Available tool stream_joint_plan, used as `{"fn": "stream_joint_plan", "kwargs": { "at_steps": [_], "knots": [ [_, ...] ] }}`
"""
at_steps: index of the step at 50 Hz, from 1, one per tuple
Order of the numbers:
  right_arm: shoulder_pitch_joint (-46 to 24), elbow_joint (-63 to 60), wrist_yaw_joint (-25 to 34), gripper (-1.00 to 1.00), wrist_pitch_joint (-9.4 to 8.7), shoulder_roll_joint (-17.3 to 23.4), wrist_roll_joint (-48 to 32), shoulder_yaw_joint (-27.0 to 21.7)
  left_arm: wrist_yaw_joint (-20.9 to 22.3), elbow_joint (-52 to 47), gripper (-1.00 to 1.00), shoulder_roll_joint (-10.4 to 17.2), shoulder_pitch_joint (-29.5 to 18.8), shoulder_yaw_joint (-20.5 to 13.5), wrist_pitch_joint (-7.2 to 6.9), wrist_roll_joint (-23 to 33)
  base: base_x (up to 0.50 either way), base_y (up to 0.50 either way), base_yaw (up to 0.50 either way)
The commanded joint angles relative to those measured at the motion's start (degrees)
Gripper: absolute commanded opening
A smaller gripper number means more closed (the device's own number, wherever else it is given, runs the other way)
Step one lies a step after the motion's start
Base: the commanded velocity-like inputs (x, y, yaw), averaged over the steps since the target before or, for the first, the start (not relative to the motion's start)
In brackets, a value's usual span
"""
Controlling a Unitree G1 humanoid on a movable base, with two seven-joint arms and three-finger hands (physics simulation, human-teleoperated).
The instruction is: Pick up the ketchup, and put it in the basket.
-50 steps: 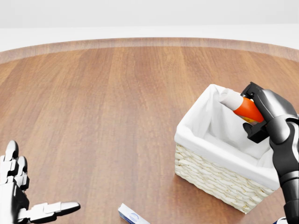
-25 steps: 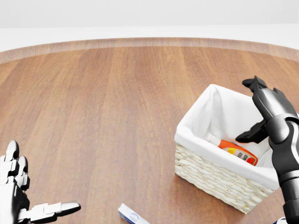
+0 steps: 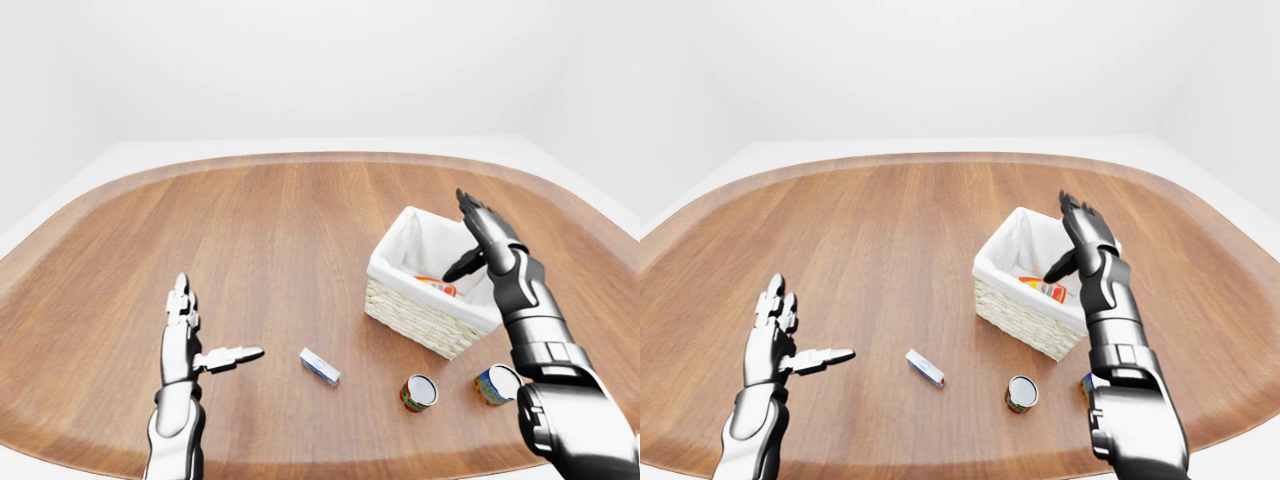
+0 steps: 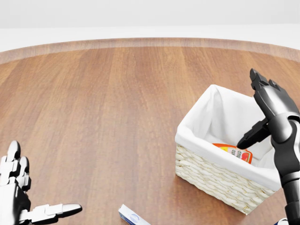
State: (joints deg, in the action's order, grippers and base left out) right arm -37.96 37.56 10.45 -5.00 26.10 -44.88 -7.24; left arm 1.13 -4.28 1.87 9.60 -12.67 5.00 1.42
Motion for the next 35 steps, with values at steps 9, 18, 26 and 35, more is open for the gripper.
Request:
{"fn": "stream_joint_plan", "kwargs": {
  "at_steps": [9,18,26,35],
  "knots": [
    [7.8,-27.4,9.9,1.00,0.00,-1.9,-1.4,-3.0,0.0,0.6,1.00,0.0,-0.1,0.1,0.00,0.4,0.00,0.00,0.00],
    [15.8,-48.0,16.5,1.00,0.00,-6.0,-2.2,-4.9,-0.1,0.5,1.00,0.1,0.0,-0.1,0.00,0.2,0.00,0.00,0.00],
    [21.9,-64.9,22.1,1.00,0.00,-9.9,-3.2,-5.5,-0.1,0.4,1.00,0.1,0.0,-0.2,0.00,0.1,0.00,0.00,0.00],
    [25.7,-74.1,23.3,1.00,0.00,-13.4,-5.1,-4.5,0.0,0.4,1.00,0.1,0.0,-0.3,0.00,0.1,0.00,0.00,0.00]
  ]
}}
